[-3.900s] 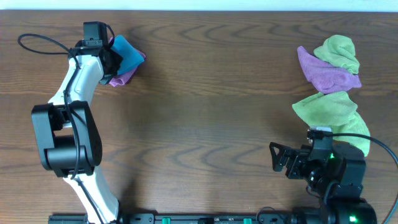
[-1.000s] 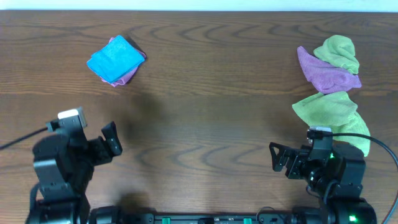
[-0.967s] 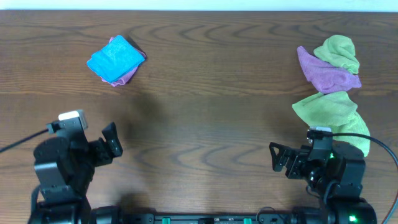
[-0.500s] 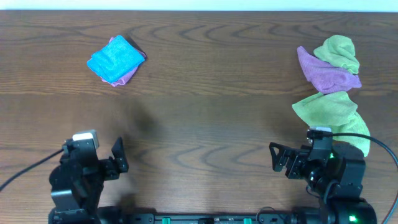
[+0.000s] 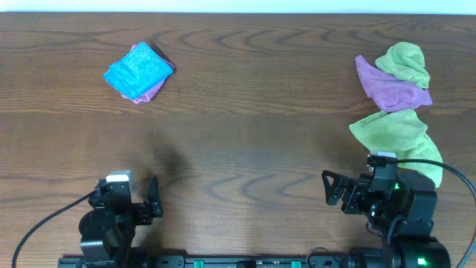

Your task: Fold the cloth

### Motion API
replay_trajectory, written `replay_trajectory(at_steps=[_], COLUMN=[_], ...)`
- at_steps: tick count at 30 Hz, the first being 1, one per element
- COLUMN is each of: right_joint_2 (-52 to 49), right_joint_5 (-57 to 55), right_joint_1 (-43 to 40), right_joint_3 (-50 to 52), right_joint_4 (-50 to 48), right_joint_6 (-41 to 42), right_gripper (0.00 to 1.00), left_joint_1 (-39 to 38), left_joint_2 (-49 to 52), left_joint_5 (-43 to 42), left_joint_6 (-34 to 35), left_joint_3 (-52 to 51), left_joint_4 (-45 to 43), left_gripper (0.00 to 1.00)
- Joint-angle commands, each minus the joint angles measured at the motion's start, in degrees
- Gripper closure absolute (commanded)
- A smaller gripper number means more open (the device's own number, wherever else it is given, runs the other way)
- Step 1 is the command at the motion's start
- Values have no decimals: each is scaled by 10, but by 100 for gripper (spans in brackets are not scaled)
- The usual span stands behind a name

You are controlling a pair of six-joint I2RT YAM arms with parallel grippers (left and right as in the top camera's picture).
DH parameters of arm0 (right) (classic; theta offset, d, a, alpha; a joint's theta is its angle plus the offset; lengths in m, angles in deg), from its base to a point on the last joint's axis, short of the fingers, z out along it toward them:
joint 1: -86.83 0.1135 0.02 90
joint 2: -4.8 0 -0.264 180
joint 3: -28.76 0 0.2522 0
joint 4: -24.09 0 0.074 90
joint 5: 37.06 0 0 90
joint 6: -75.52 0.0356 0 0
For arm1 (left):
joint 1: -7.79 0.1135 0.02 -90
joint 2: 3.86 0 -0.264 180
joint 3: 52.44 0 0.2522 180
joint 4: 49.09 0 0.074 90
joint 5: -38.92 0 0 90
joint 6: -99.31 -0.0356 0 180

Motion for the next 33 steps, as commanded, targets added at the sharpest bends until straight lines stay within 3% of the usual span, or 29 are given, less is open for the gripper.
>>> replay_trajectory(at_steps=[1, 9, 33], right_joint_2=[2, 2, 2], right_joint_5=[4, 4, 4], right_joint_1=[-5, -5, -5], right_joint_3=[2, 2, 2], right_joint_4=[0, 0, 0], right_joint_6=[4, 4, 4], right_gripper=[1, 1, 1], left_joint_1=[-14, -36, -34], left_joint_2=[-16, -19, -19], left_joint_5=[7, 58, 66], left_joint_6=[-31, -31, -31], left_joint_3=[-14, -31, -100], left_joint_4=[-1, -1, 0], left_gripper=[5, 5, 5])
